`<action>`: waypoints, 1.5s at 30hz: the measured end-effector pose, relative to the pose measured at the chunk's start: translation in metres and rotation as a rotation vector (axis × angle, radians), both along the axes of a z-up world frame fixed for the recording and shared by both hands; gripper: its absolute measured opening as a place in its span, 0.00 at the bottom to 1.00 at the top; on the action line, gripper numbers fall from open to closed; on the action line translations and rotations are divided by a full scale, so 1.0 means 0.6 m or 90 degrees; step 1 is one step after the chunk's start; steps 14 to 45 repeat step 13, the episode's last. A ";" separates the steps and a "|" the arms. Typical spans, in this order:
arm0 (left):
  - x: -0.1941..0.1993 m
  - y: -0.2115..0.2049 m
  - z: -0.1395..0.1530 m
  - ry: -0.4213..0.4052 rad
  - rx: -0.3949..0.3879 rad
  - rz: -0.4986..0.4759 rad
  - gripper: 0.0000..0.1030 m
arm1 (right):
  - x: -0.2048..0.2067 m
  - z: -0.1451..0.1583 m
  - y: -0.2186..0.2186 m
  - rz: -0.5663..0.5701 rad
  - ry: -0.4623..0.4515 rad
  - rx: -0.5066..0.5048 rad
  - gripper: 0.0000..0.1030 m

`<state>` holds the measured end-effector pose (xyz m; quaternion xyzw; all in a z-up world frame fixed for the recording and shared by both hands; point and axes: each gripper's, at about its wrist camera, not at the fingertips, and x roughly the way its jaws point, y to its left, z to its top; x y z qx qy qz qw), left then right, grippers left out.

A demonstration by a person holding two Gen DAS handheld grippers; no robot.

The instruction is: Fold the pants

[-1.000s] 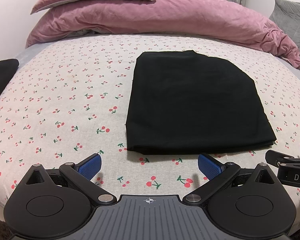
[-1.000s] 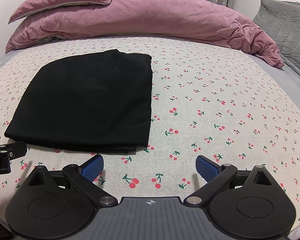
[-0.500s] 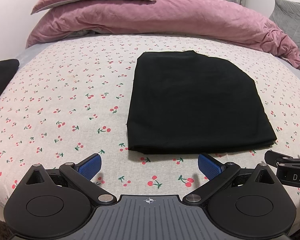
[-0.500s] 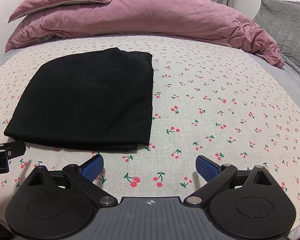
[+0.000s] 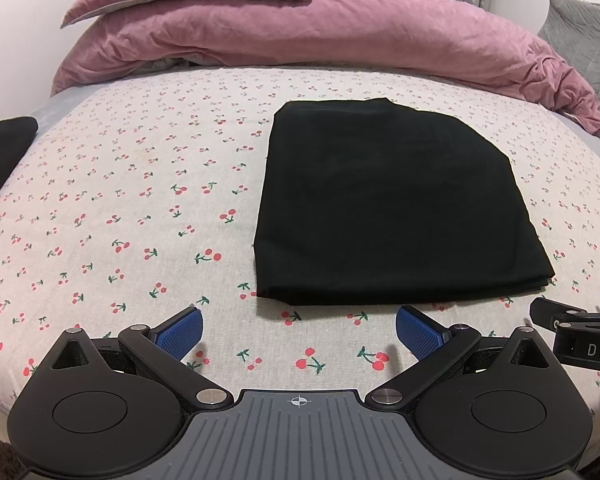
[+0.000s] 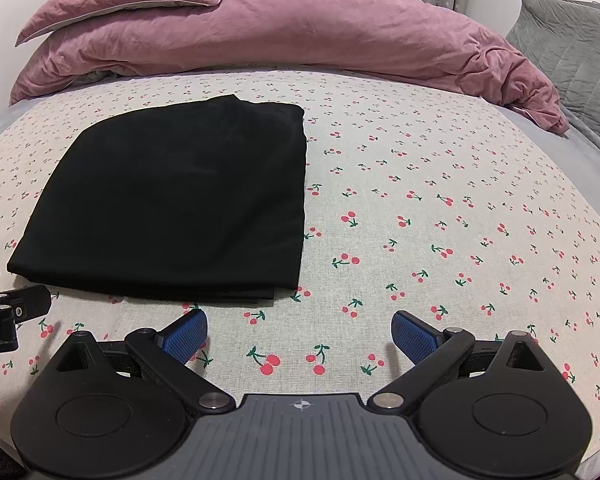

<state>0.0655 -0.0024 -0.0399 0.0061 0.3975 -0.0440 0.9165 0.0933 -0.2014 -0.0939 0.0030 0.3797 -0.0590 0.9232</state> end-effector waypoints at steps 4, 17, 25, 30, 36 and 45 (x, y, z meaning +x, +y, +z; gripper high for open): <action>0.001 0.002 0.001 0.000 -0.001 0.001 1.00 | 0.001 0.000 -0.001 0.001 0.000 0.000 0.96; 0.001 -0.001 -0.001 0.001 0.000 -0.004 1.00 | -0.001 0.004 -0.007 -0.003 -0.010 0.009 0.96; 0.001 -0.001 -0.001 0.001 0.000 -0.004 1.00 | -0.001 0.004 -0.007 -0.003 -0.010 0.009 0.96; 0.001 -0.001 -0.001 0.001 0.000 -0.004 1.00 | -0.001 0.004 -0.007 -0.003 -0.010 0.009 0.96; 0.001 -0.001 -0.001 0.001 0.000 -0.004 1.00 | -0.001 0.004 -0.007 -0.003 -0.010 0.009 0.96; 0.001 -0.001 -0.001 0.001 0.000 -0.004 1.00 | -0.001 0.004 -0.007 -0.003 -0.010 0.009 0.96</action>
